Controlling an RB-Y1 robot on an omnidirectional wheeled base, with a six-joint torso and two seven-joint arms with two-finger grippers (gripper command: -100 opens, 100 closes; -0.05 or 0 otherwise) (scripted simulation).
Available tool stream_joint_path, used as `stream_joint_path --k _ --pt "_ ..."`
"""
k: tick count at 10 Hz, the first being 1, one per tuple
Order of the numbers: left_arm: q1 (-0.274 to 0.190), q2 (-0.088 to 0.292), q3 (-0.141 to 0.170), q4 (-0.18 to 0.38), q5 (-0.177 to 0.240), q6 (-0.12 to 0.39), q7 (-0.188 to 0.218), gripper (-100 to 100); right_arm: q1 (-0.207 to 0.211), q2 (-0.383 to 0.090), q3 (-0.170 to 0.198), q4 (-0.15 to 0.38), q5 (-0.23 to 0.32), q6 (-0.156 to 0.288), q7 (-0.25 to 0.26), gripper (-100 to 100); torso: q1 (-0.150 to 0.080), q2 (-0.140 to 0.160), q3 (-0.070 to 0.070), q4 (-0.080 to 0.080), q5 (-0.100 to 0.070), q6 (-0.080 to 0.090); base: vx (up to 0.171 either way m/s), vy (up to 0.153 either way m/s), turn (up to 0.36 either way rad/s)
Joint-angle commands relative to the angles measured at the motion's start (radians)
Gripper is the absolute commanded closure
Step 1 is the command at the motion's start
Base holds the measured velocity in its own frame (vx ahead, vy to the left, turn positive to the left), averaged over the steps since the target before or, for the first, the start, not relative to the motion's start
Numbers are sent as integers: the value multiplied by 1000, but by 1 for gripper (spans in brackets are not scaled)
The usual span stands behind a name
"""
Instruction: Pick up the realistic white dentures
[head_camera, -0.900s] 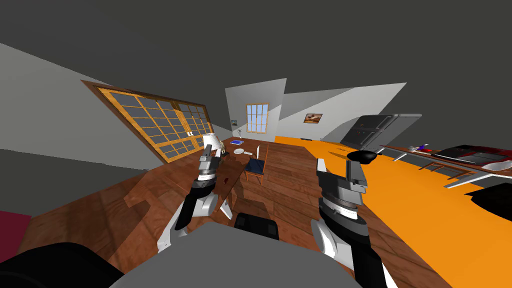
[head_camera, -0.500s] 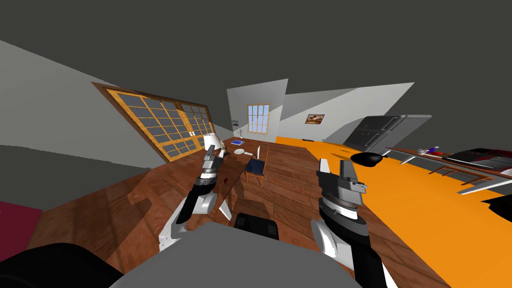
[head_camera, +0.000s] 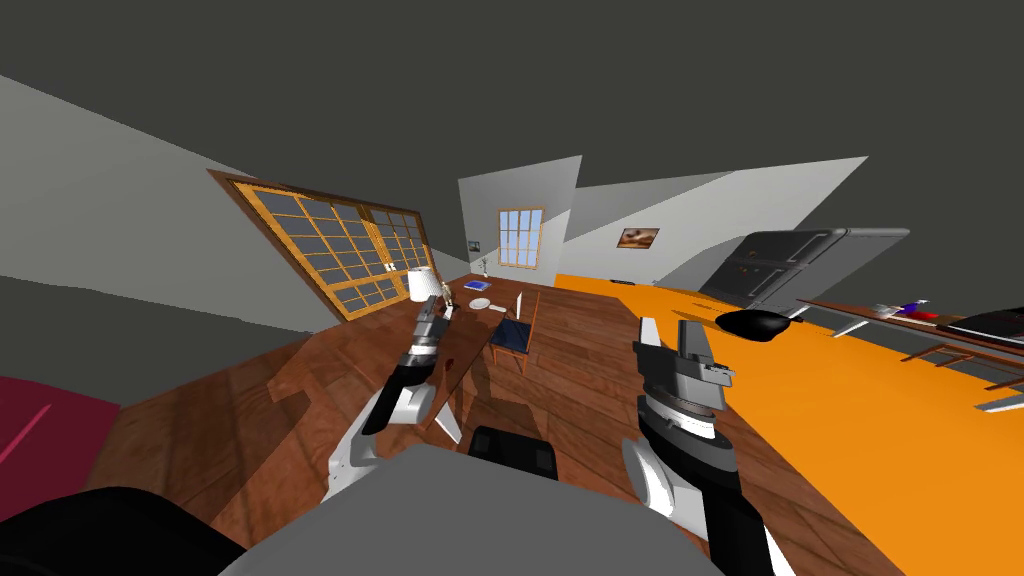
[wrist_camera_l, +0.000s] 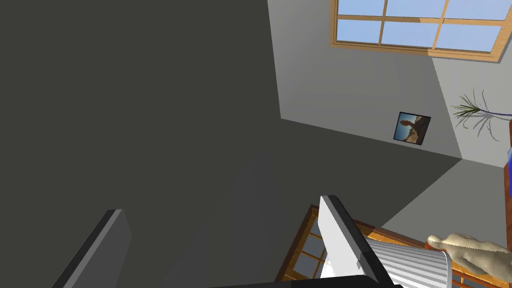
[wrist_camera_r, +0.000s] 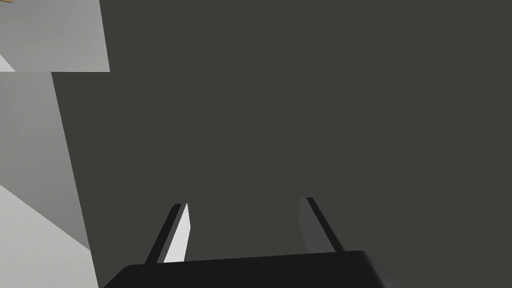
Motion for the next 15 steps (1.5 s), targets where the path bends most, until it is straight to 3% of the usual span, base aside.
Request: stream_joint_path --k 1,9,15 --pt "-9 7 8 35 15 14 28 -100 0 0 0 0 0 0 0 0 0 0 0 0 0 0 37 -18 50" --pt "-55 6 30 234 99 148 174 -100 0 0 0 0 0 0 0 0 0 0 0 0 0 0 47 -37 77" --pt "-64 6 40 341 144 213 223 -100 0 0 0 0 0 0 0 0 2 2 1 1 0 0 20 -8 43"
